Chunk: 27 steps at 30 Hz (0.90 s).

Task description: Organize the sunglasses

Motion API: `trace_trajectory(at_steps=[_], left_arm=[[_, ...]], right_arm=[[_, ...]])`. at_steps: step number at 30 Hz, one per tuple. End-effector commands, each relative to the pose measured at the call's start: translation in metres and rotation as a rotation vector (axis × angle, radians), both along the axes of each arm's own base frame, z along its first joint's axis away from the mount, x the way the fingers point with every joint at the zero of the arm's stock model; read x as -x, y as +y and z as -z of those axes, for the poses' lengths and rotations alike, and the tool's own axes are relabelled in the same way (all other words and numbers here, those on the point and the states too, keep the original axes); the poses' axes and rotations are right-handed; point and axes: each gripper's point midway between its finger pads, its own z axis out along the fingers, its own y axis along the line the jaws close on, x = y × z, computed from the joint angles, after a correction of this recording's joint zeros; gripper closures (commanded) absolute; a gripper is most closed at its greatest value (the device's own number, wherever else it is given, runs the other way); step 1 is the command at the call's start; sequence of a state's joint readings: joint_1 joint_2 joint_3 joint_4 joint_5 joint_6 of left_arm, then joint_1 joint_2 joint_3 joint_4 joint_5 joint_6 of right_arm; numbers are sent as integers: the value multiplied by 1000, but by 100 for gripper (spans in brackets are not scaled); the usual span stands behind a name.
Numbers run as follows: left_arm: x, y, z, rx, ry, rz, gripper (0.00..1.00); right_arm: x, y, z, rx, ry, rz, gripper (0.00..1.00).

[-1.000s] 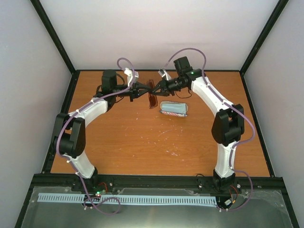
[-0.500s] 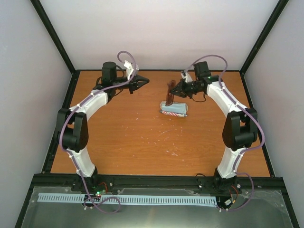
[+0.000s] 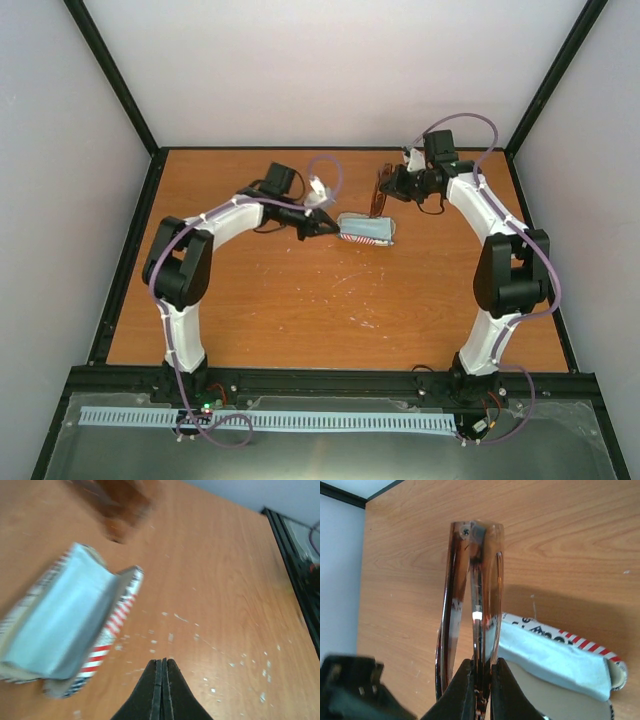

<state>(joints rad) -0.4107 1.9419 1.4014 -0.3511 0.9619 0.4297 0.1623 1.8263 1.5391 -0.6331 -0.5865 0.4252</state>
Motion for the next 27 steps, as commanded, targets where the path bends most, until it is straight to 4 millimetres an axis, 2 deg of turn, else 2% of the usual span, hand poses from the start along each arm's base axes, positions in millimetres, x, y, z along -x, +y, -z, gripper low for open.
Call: trace_trajectory(at_steps=[1,7,14,19,27], left_arm=[[44,-14,29,-130,-18,125,99],[54,-25,64,-212,29,145,99],[49,-31,89,-261,88,129,99],[37,-34,99,-281,71,104,99],[12,-39,103,-288,6,34,99]], right_arm=[[-17,-6,-1,91,-84,-25,97],[-27,-22,-5,202,-154,2,97],[-24,-28,-3,247,-179,0,97],[-19,-28,-6,237,-190,-2,97],[-11,-29,-9,237,-195,-3,97]])
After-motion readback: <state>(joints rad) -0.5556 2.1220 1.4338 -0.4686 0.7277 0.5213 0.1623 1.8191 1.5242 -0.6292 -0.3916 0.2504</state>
